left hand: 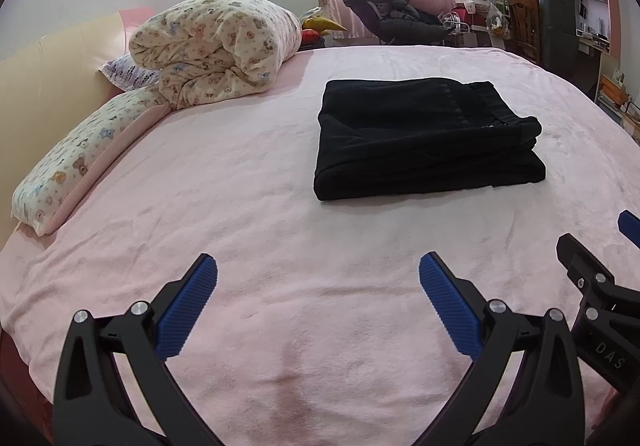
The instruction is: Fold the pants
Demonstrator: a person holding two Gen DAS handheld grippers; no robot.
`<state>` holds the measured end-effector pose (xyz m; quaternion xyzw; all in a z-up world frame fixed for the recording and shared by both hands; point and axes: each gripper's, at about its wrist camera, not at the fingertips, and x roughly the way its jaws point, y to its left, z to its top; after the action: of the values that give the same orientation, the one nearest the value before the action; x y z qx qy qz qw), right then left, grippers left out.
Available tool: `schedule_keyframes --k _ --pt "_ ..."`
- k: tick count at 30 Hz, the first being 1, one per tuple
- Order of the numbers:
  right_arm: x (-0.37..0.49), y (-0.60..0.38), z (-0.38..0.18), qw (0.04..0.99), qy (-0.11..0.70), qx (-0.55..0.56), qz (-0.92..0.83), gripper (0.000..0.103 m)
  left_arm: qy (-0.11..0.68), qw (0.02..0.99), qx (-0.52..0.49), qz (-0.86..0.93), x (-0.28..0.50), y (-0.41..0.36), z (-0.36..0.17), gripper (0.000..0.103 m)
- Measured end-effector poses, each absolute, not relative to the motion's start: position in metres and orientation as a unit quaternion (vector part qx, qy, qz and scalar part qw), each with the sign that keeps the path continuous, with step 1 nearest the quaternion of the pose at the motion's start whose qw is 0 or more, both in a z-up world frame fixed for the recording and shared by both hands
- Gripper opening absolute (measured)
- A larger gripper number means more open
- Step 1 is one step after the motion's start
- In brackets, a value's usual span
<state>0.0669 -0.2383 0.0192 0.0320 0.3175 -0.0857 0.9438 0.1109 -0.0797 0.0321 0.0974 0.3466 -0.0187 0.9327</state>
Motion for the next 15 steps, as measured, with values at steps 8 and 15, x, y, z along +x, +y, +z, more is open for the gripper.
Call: schedule_keyframes --k 8,15 --pt "0.0675 -0.2385 0.0198 0.944 0.317 0.031 -0.086 0.094 0.348 0.932 0.096 -0.022 0.1107 -0.0794 0.0318 0.101" --pt "0.0676 -0.2398 0.018 0.944 0.318 0.031 -0.086 0.094 0.349 0.932 0.093 -0.037 0.1111 -0.0797 0.0329 0.101"
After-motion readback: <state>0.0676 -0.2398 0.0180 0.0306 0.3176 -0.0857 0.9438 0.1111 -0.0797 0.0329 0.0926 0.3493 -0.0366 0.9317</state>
